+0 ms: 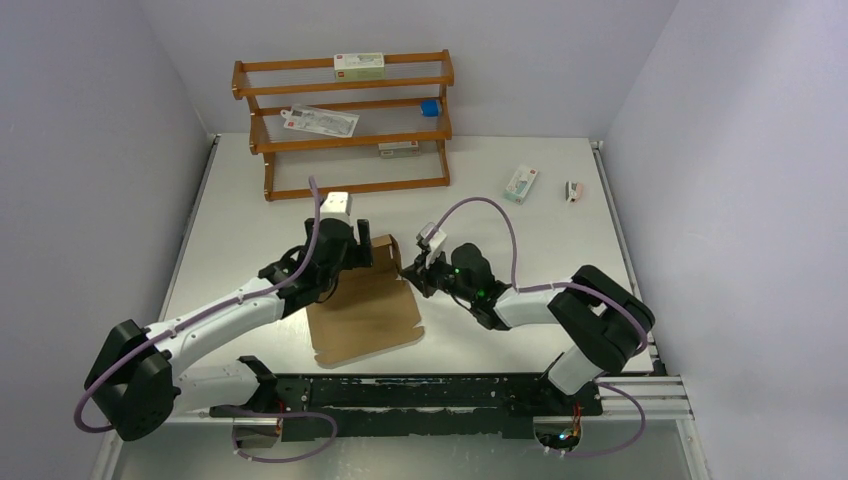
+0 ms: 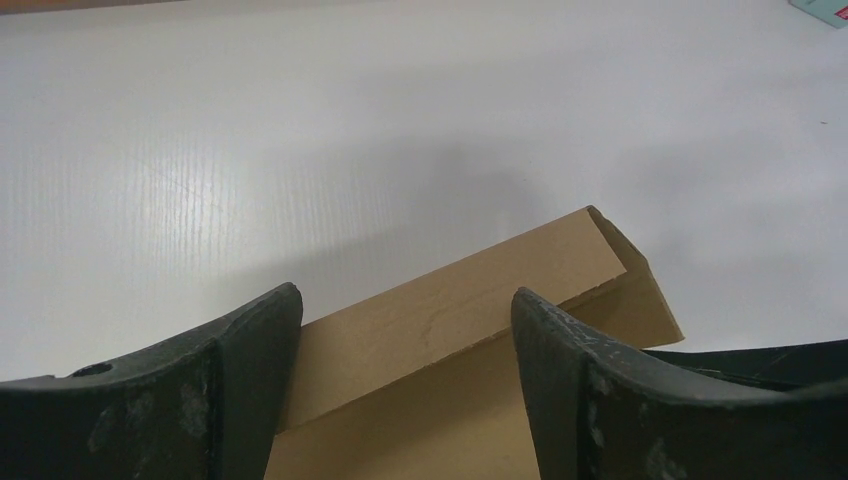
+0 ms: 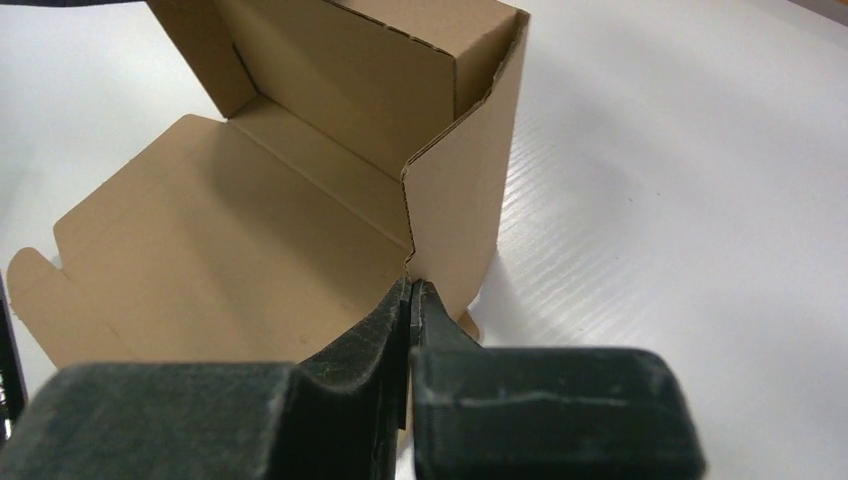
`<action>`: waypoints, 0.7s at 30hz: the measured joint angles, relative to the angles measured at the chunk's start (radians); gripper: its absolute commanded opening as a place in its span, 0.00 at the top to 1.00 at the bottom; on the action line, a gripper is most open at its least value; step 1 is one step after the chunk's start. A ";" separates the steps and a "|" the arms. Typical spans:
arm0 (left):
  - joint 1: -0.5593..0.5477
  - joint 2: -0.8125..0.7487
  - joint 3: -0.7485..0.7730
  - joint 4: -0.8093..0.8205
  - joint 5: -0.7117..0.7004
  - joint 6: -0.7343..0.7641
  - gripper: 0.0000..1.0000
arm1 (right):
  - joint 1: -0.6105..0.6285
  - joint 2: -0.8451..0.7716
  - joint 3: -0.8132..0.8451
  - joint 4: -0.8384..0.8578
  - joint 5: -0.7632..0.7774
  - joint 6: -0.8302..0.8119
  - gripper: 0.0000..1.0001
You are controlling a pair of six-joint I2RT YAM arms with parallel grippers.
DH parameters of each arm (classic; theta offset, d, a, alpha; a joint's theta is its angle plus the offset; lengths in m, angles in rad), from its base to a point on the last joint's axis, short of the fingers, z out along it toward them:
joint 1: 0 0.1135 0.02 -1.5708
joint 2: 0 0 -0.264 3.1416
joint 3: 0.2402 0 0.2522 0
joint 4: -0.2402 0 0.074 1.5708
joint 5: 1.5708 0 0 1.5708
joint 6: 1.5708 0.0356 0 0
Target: Fold the paper box
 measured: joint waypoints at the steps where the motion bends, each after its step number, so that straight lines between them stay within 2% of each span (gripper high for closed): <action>1: 0.000 0.000 -0.003 0.006 0.004 0.001 0.20 | 0.000 0.003 0.005 -0.003 -0.008 -0.001 0.93; 9: 0.001 -0.002 -0.027 0.063 0.036 0.035 0.21 | 0.002 0.042 0.077 -0.055 -0.060 -0.043 0.82; 21: 0.001 -0.021 -0.063 0.115 0.065 0.101 0.23 | -0.023 0.014 0.112 -0.203 -0.098 -0.140 0.71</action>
